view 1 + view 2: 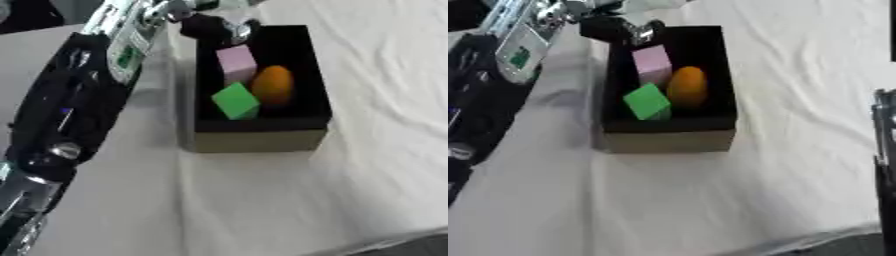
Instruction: Pick up objects on the table and place them in the box.
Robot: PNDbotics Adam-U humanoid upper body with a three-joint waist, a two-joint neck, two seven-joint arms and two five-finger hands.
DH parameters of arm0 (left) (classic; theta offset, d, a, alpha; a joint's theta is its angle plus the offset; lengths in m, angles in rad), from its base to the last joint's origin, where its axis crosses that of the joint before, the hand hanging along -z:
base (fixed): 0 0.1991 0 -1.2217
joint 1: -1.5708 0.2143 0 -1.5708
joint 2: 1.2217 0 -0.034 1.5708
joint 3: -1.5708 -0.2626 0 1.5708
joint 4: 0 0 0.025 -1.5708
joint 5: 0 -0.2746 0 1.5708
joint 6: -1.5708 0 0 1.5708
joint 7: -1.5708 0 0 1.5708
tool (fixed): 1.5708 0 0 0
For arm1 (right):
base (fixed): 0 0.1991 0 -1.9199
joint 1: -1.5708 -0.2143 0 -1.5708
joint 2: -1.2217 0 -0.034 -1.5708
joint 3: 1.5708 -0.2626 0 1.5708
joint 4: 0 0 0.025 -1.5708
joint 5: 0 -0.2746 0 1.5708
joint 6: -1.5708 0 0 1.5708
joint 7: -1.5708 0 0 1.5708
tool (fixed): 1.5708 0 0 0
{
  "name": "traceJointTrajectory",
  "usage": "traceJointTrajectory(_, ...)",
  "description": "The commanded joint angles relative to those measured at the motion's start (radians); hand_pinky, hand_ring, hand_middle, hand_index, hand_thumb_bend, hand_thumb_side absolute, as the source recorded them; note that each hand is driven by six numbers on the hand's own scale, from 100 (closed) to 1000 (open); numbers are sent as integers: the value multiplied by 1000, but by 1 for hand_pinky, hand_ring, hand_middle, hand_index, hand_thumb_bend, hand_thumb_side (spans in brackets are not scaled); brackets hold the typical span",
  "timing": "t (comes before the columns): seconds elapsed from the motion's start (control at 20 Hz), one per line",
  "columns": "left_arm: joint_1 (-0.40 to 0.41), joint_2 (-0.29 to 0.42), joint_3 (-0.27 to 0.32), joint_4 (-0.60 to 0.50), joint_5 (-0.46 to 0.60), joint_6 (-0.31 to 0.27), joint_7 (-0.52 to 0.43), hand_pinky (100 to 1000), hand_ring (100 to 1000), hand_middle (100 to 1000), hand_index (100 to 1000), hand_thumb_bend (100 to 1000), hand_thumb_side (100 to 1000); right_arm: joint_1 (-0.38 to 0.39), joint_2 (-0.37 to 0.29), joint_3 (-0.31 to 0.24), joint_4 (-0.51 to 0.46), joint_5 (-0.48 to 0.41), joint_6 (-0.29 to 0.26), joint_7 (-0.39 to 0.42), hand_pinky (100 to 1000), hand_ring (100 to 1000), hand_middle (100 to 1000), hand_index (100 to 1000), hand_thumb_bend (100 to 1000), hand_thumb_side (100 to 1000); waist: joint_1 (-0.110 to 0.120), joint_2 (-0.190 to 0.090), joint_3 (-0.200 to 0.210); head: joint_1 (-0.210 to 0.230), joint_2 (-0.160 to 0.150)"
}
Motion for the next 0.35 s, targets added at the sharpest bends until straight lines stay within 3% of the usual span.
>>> traceJointTrajectory(0.05,6,85,18,-142,121,42,26,835,917,922,968,100,886,-8,-31,-9,-19,11,2,-7,833,574,538,755,100,1000,-8,-31,7,-10,15)
traceJointTrajectory(0.35,134,235,66,-420,283,162,162,825,912,917,957,100,871,-10,-43,-11,-17,34,4,-8,832,584,548,761,100,1000,-25,-58,45,-24,40)
